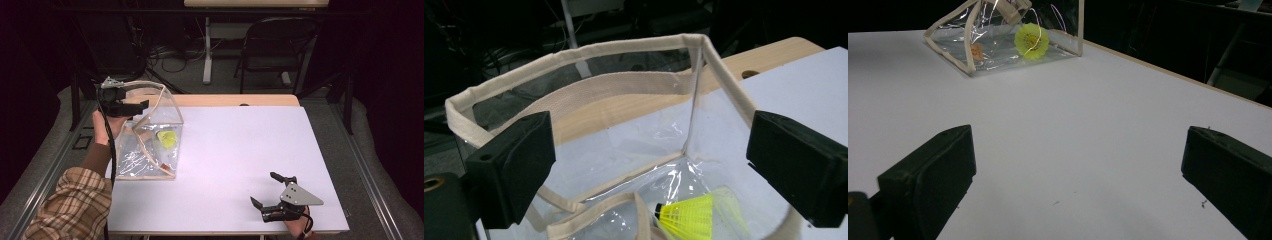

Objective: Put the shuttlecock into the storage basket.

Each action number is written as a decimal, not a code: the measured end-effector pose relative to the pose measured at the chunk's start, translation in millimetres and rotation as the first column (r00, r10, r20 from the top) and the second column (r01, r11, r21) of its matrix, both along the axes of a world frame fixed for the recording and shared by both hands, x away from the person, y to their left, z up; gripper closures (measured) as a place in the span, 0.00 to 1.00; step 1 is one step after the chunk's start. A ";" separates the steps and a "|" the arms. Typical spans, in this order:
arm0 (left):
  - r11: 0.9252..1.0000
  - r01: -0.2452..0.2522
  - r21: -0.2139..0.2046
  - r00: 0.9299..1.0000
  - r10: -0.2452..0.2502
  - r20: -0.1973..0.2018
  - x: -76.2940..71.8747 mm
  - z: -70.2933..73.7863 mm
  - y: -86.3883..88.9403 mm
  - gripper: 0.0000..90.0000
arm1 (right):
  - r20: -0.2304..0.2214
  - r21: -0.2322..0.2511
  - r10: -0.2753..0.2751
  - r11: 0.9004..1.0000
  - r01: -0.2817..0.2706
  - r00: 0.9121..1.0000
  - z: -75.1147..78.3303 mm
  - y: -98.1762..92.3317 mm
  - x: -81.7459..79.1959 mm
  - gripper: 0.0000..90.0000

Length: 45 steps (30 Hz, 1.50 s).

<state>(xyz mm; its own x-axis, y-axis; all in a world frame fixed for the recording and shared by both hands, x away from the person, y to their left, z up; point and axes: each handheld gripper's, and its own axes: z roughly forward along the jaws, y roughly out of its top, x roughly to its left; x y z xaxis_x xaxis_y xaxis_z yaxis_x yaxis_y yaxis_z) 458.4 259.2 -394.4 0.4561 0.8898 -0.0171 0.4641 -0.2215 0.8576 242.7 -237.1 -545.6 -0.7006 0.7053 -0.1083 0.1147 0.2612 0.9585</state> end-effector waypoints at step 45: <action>0.982 0.188 0.023 0.968 -0.189 0.165 -118.7 -7.5 -27.6 0.00 | 0.006 -0.012 -0.012 1.000 0.012 1.000 1.4 1.1 -5.5 0.01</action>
<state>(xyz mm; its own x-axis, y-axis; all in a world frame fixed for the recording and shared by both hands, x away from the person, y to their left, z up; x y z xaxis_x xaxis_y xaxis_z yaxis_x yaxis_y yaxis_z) 339.7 231.6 -401.9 0.6117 0.7871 0.0789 0.2650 -0.2978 0.9171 237.2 -236.0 -544.2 -0.6915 0.7121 -0.1213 0.1119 0.2715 0.9559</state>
